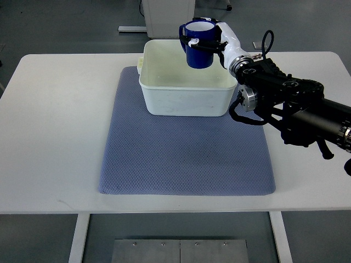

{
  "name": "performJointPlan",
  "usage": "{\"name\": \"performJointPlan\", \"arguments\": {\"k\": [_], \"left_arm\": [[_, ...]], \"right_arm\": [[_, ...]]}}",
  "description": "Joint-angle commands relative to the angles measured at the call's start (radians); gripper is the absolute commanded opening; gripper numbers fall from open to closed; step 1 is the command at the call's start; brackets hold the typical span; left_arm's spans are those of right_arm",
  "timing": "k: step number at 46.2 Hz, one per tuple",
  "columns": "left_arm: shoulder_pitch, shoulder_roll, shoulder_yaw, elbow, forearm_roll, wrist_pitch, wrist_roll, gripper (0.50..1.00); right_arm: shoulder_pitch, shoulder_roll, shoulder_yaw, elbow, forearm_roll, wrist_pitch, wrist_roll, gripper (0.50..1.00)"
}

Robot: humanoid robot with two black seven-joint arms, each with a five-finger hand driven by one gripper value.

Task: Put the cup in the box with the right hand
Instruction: 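Hold the blue mug above the tub and lower it slightly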

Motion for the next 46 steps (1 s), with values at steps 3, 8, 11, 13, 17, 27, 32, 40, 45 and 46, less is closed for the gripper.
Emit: {"name": "performJointPlan", "arguments": {"k": [3,8,11,13,17,27,32,40,45,46], "left_arm": [[0.0,0.0,0.0,0.0,0.0,0.0,0.0,1.0],[0.0,0.0,0.0,0.0,-0.001,0.0,0.0,1.0],[0.0,0.0,0.0,0.0,-0.001,0.0,0.0,1.0],[0.0,0.0,0.0,0.0,0.0,0.0,0.0,1.0],[0.0,0.0,0.0,0.0,0.0,0.0,0.0,1.0],[0.0,0.0,0.0,0.0,0.0,0.0,0.0,1.0],[0.0,0.0,0.0,0.0,0.0,0.0,0.0,1.0],[0.0,0.0,0.0,0.0,0.0,0.0,0.0,1.0],[0.0,0.0,0.0,0.0,0.0,0.0,0.0,1.0],[0.0,0.0,0.0,0.0,-0.001,0.0,0.0,1.0]], "right_arm": [[-0.003,0.014,-0.001,-0.062,-0.009,0.045,-0.01,0.5],[-0.013,0.014,0.0,-0.077,-0.009,0.064,-0.012,0.5],[-0.016,0.014,-0.001,-0.077,-0.009,0.065,-0.012,0.5],[-0.02,0.014,0.0,-0.077,-0.014,0.067,-0.012,0.5],[-0.034,0.015,0.0,-0.076,-0.023,0.07,-0.01,0.5],[-0.036,0.015,0.0,-0.08,-0.042,0.122,-0.01,0.5],[-0.036,0.014,0.0,-0.085,-0.043,0.142,-0.01,0.5],[-0.037,0.015,-0.001,-0.102,-0.043,0.158,-0.012,0.5],[-0.037,0.014,0.0,-0.102,-0.043,0.158,-0.013,0.5],[-0.037,0.014,0.0,-0.102,-0.043,0.158,-0.013,0.5]]}}
